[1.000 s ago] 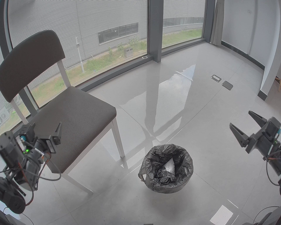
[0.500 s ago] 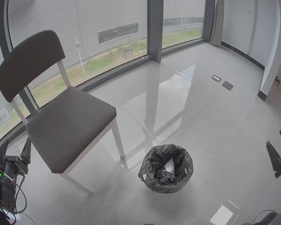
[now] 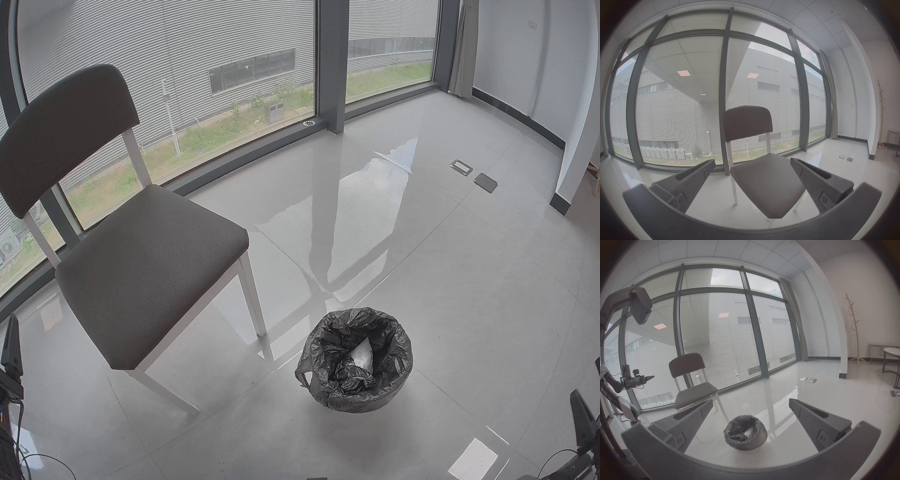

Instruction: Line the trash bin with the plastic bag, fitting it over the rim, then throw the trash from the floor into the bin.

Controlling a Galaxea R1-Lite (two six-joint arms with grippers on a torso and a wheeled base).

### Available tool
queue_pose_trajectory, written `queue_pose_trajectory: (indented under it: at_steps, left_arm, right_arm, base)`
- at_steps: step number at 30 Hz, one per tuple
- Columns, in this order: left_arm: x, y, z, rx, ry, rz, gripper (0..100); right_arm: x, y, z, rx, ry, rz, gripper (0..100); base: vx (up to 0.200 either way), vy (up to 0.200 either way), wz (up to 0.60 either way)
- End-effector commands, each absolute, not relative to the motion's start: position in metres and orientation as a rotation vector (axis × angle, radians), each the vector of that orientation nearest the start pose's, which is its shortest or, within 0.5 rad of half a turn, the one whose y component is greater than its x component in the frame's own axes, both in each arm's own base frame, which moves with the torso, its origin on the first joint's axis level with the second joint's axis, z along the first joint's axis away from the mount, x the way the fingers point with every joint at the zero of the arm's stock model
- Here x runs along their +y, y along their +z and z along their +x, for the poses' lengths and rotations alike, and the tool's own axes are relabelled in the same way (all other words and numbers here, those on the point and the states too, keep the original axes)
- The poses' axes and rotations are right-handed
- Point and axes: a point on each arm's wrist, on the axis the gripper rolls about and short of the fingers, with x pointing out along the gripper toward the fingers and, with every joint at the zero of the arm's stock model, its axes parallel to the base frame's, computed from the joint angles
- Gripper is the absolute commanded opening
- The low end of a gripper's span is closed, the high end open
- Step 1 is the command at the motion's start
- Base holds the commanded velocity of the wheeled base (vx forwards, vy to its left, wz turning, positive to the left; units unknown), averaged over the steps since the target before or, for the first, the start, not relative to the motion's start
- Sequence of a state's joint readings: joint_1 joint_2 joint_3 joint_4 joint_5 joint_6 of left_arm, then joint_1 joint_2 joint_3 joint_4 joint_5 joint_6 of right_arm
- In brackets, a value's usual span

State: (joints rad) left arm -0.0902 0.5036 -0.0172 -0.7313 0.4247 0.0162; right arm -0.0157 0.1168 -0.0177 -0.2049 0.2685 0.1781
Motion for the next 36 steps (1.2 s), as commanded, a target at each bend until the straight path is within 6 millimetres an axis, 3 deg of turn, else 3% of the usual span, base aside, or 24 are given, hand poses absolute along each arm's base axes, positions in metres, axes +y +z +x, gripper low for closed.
queue_pose_trajectory:
  at_steps: [1, 4, 10, 15, 17, 21, 29, 36]
  left_arm:
    - [0.008, 0.148, 0.013, -0.273, 0.349, -0.071, 100]
    - [0.009, 0.145, 0.009, -0.279, 0.354, -0.094, 100]
    - [0.007, 0.137, -0.007, -0.327, 0.312, -0.074, 100]
    - [0.004, 0.123, -0.018, -0.315, 0.304, -0.052, 100]
    - [0.003, 0.115, -0.020, -0.287, 0.291, -0.052, 100]
    - [0.003, 0.115, -0.020, -0.284, 0.266, -0.062, 100]
    - [-0.002, 0.101, -0.016, -0.135, 0.013, -0.169, 100]
    - [-0.003, 0.098, -0.022, -0.082, -0.163, -0.164, 100]
  right_arm:
    - [0.006, 0.085, -0.023, -0.068, 0.287, 0.114, 100]
    - [0.005, 0.083, -0.024, -0.059, 0.250, 0.047, 100]
    - [0.000, 0.083, -0.024, -0.061, -0.001, -0.081, 100]
    - [0.000, 0.083, -0.024, -0.060, 0.016, -0.071, 100]
    - [0.003, 0.083, -0.024, -0.064, 0.121, -0.048, 100]
    - [0.003, 0.083, -0.023, -0.071, 0.120, -0.041, 100]
    - [0.002, 0.083, -0.023, -0.062, 0.120, 0.107, 100]
    - [0.003, 0.083, -0.023, -0.061, 0.125, 0.122, 100]
  base:
    - [0.000, 0.000, 0.00]
    - [0.000, 0.000, 0.00]
    - [0.000, 0.000, 0.00]
    - [0.000, 0.000, 0.00]
    - [0.000, 0.000, 0.00]
    - [0.000, 0.000, 0.00]
    - [0.000, 0.000, 0.00]
    - [0.000, 0.000, 0.00]
